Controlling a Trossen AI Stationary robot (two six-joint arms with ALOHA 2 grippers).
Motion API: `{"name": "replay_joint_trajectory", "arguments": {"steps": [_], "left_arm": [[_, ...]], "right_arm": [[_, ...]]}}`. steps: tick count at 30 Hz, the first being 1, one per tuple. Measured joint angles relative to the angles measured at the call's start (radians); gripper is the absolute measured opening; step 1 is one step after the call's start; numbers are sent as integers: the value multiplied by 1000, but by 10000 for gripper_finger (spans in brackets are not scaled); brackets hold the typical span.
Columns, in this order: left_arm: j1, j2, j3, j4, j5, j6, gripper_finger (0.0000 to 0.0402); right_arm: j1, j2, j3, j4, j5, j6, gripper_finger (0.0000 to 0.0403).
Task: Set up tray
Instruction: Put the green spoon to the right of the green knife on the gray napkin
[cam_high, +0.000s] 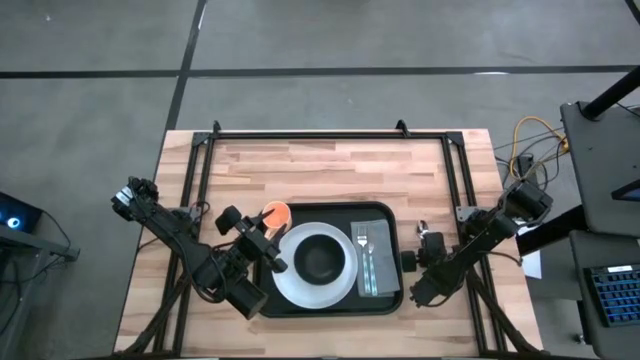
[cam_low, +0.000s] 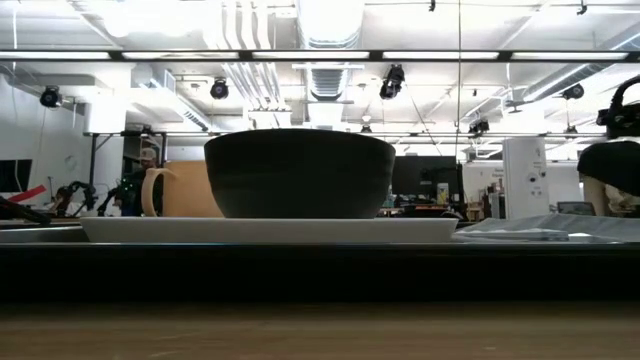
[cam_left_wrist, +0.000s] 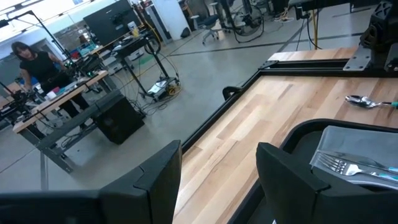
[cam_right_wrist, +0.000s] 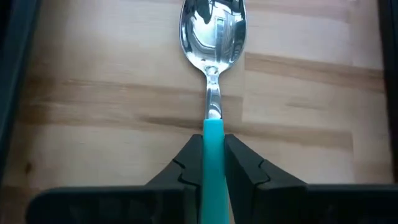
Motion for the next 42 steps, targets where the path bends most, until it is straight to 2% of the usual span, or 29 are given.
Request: {"name": "replay_joint_trajectory", "arguments": {"steps": [4,10,17,21,31,42], "left_arm": [[0,0,0,0,0,0,187],[0,0,0,1,-2,0,187],[2,-5,0,0,-11,-30,187],[2,-6,9,0,-12,-30,187],[-6,-6,17,0,-4,6,187],[-18,-6,17,-1,-1,7,187]], "right_arm": [[0,-41,54,-50,-10,-10,30],[0,-59,227,-202,65,-14,30],[-58,70,460,-260,200,-67,29],[-110,160,536,-273,204,-107,29],[-179,338,611,-263,195,-106,29],[-202,398,609,-170,175,-147,29]]}}
